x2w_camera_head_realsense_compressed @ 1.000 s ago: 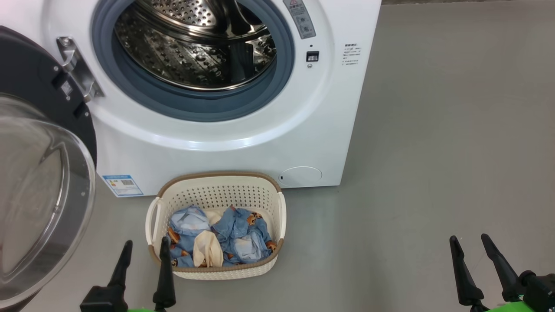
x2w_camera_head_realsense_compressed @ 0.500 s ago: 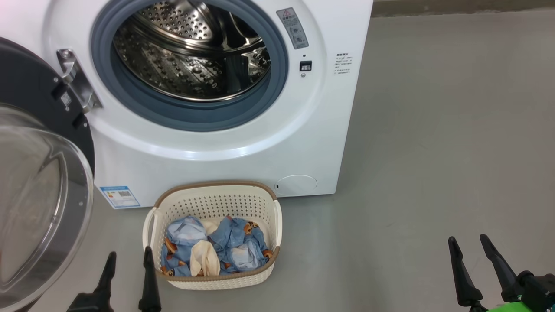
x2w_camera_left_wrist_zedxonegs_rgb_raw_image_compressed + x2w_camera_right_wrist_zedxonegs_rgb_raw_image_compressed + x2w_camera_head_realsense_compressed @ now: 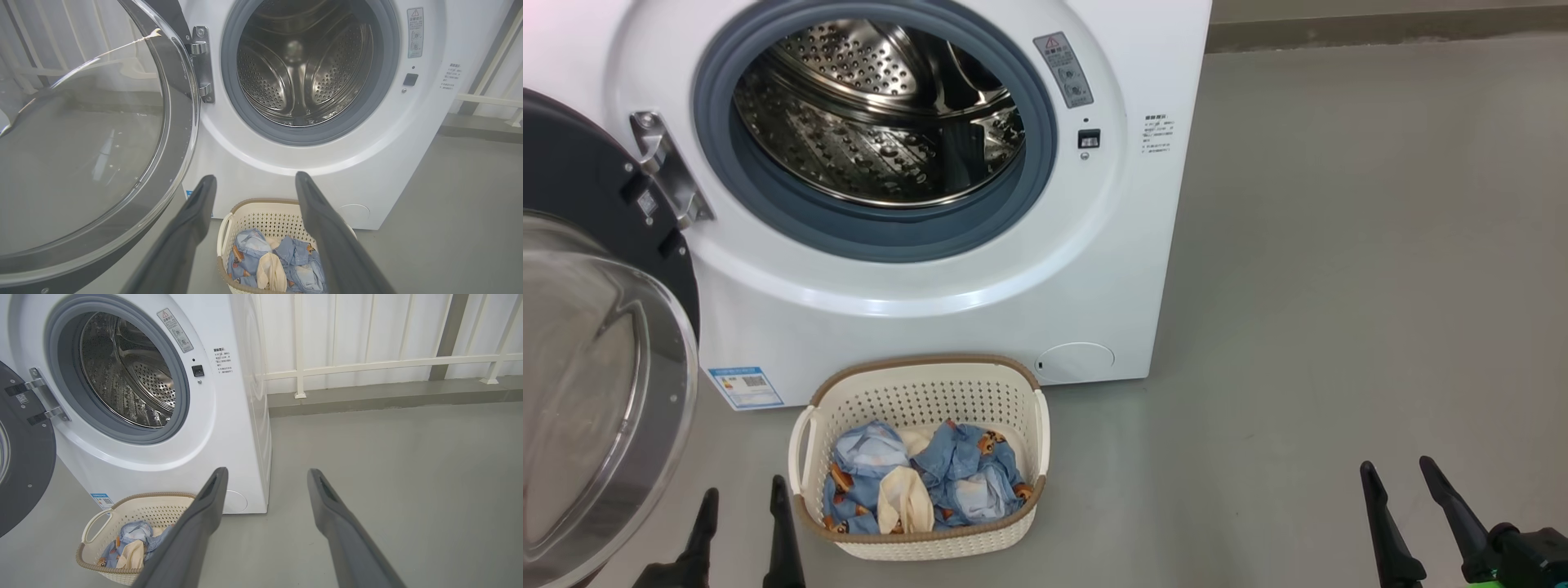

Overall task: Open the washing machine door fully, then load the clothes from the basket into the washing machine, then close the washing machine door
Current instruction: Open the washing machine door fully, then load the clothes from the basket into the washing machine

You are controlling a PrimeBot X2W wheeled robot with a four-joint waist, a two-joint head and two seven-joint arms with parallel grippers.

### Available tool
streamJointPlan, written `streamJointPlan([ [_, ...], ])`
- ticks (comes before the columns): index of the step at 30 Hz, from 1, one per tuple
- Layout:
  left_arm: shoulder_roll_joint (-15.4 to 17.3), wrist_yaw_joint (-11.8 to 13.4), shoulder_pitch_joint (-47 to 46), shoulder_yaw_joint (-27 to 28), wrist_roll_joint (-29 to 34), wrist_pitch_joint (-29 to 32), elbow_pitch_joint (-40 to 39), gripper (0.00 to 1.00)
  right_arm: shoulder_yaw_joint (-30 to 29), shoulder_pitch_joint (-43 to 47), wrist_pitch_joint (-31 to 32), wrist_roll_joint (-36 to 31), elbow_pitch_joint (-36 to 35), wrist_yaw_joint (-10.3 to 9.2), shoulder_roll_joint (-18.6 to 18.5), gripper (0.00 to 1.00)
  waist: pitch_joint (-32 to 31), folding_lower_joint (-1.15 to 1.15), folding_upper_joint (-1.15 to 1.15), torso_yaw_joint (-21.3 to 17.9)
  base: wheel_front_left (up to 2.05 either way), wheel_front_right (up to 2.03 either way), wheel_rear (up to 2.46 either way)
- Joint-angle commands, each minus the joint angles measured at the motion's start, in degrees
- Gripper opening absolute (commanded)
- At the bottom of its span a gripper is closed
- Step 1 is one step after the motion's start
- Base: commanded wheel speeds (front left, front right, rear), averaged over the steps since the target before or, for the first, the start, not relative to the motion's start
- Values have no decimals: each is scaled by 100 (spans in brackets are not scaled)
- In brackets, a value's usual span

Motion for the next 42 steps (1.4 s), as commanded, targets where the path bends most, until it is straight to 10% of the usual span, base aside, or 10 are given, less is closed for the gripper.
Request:
streamJointPlan([
  [1, 65, -25, -85, 216, -47, -37, -139, 100, 154, -75, -69, -83, -126, 9, -99, 100, -13, 0, 0, -1, 0, 0, 0],
  [42, 65, 18, -115, 123, 43, -37, 37, 100, 204, -118, -69, -12, -109, 9, -77, 100, 67, 0, 0, 33, 20, -20, 0],
])
